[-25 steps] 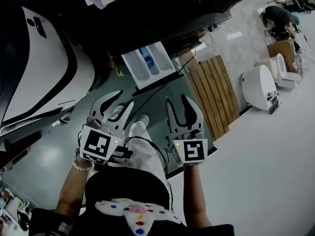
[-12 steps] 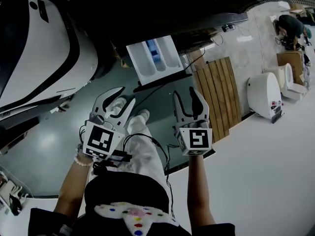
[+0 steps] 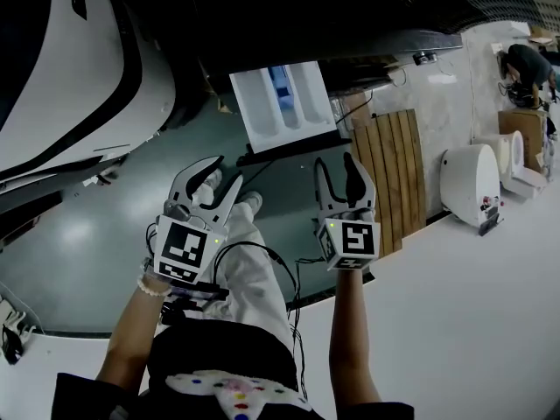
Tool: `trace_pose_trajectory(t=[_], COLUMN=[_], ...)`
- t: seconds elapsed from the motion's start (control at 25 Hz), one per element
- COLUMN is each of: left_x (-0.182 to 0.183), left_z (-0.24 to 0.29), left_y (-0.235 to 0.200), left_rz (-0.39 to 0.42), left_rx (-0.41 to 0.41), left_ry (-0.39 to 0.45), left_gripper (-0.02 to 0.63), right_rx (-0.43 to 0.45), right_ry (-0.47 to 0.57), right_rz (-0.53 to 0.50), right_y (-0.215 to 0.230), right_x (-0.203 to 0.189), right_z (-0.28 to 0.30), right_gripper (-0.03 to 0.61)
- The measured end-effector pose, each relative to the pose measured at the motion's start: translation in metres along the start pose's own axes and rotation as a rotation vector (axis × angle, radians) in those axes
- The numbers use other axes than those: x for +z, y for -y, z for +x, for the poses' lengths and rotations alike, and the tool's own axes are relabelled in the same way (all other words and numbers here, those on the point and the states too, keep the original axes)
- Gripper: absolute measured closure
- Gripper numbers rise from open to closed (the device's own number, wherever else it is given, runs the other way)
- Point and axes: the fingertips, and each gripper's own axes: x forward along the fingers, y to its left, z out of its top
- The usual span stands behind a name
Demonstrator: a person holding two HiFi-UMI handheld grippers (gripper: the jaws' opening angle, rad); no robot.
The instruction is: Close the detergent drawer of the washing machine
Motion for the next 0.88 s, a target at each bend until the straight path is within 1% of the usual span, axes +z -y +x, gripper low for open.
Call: trace_pose_trajectory(t=[0.24,0.56,0.72,0.88], left_x=[-0.007,-0.013,-0.019,-0.022], left_z=[0.011,0.019,0.021,0.022], left_y=[0.0,0.002,0.004,0.011], left_rz=[-0.044,-0.08,-0.101,-0.098], left_rx=[0.041,0.088,0.087,0.071], left_ry=[0.009,0.012,0.01,0.01], left_gripper=[0.468,0.468,0.469,0.483], right_rx=[0.003,0.005,0.007,0.017], right_ry=[-0.018,-0.005,0.001,0.01], right_rz=[0.0,-0.008,-0.016,-0.024], right_y=[0.008,0.011,0.01,0.009], right_x=[-0.017,-0.02,-0.02,-0.019], right_z=[0.015,0.025,0.028,0.028], right_gripper=[0.373,0.376,0.376,0.385])
